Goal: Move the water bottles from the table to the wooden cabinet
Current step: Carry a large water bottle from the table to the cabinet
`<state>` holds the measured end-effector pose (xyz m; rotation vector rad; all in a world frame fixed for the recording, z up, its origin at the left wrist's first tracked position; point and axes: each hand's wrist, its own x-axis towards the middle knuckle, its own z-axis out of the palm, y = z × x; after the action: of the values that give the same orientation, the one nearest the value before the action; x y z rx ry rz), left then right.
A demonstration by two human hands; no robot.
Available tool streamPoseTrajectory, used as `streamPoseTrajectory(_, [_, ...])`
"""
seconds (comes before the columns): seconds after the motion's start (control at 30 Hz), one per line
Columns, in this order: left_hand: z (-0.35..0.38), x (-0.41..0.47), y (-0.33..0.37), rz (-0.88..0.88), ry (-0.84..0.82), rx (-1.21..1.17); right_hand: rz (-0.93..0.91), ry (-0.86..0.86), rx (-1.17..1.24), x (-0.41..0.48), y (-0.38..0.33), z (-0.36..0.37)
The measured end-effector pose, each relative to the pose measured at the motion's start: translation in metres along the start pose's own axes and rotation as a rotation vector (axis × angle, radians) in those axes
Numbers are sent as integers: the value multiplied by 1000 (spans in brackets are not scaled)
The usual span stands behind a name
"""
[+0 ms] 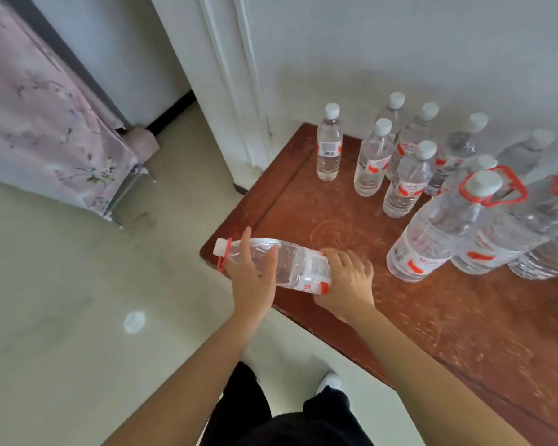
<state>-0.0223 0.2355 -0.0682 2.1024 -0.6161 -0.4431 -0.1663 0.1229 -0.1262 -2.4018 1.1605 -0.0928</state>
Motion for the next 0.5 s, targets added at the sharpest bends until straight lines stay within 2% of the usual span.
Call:
streamPoseTrajectory(0.1, [-30, -25, -15, -71, 36, 43, -82, -15, -27, -16, -24, 10])
streamPoseTrajectory(0.2, [-70, -43, -26, -77, 108, 82, -169, 46, 17, -30, -56, 27])
streamPoseTrajectory(0.33, [-143, -64, -50, -94, 197, 168, -322, 12, 40, -38, -128, 34])
streamPoseTrajectory(0.4, [-182, -84, -71, -156, 242, 266, -413, 21, 8, -43, -170, 39])
streamPoseTrajectory(0.5, [-241, -132, -111, -264, 482, 451, -599, 41, -27, -66, -242, 59])
